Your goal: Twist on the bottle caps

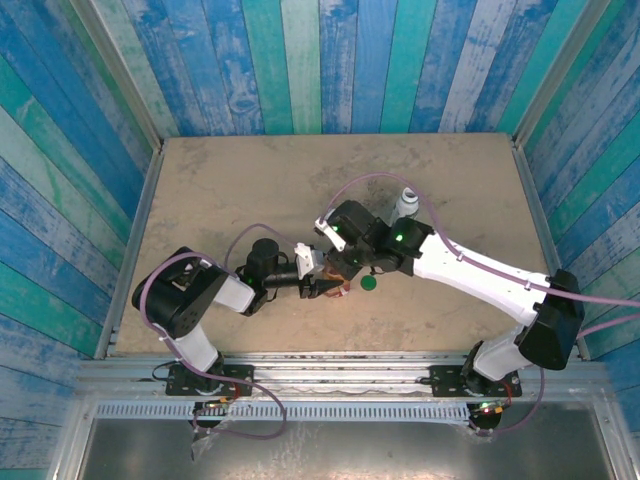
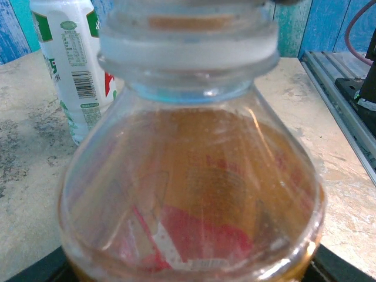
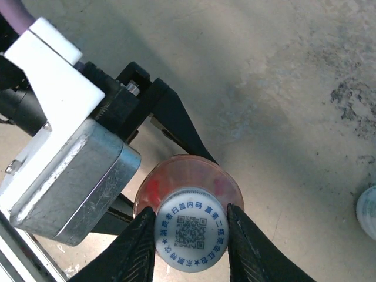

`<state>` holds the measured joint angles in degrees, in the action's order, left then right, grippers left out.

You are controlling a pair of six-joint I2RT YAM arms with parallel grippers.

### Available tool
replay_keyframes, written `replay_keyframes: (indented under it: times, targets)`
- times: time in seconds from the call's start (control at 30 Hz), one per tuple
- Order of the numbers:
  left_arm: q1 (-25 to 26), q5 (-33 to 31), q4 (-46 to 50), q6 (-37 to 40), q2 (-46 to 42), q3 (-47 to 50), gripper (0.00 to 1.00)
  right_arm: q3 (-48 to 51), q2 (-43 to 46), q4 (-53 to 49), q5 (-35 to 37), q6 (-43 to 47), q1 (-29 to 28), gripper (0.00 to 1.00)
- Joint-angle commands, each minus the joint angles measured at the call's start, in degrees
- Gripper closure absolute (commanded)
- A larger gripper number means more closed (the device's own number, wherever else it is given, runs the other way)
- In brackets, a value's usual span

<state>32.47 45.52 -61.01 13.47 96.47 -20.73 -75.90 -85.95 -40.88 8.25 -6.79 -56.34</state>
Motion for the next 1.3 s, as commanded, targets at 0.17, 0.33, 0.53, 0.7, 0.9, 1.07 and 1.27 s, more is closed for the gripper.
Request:
replay_keyframes:
  times: [0.17, 0.33, 0.53, 0.7, 0.9, 1.07, 1.27]
  targets:
    - [0.1, -1.5, 7.8, 0.4, -0.4, 1.1, 0.37, 0.0, 1.8, 1.4, 2.1, 4.2, 0.1, 0.35]
    - [0.0, -1.6, 7.8, 0.5, -0.5, 1.1, 0.37, 2.2, 6.1, 3.4, -4.4, 13.1, 1.8, 0.26]
    - [0.1, -1.4, 7.7, 0.8, -0.5, 1.3, 0.37, 2.0, 6.5, 2.6, -20.4, 21.8, 9.2, 0.35]
    - [0.1, -1.3, 8.0, 0.8, -0.6, 1.2, 0.37, -0.4, 3.7, -4.9, -29.6, 38.8, 10.4, 0.37]
    - [0.1, -1.4, 8.2, 1.0, -0.5, 1.1, 0.37, -5.4, -1.2, -8.6, -29.3, 44.0, 11.1, 0.46]
    - [0.1, -1.3, 8.4, 1.0, -0.4, 1.0, 0.37, -7.8, -3.8, -9.8, -28.4, 44.9, 11.4, 0.46]
    - [0.1, -1.3, 8.5, 1.1, -0.3, 1.0, 0.37, -9.2, -5.4, -10.9, -29.1, 45.2, 11.5, 0.56]
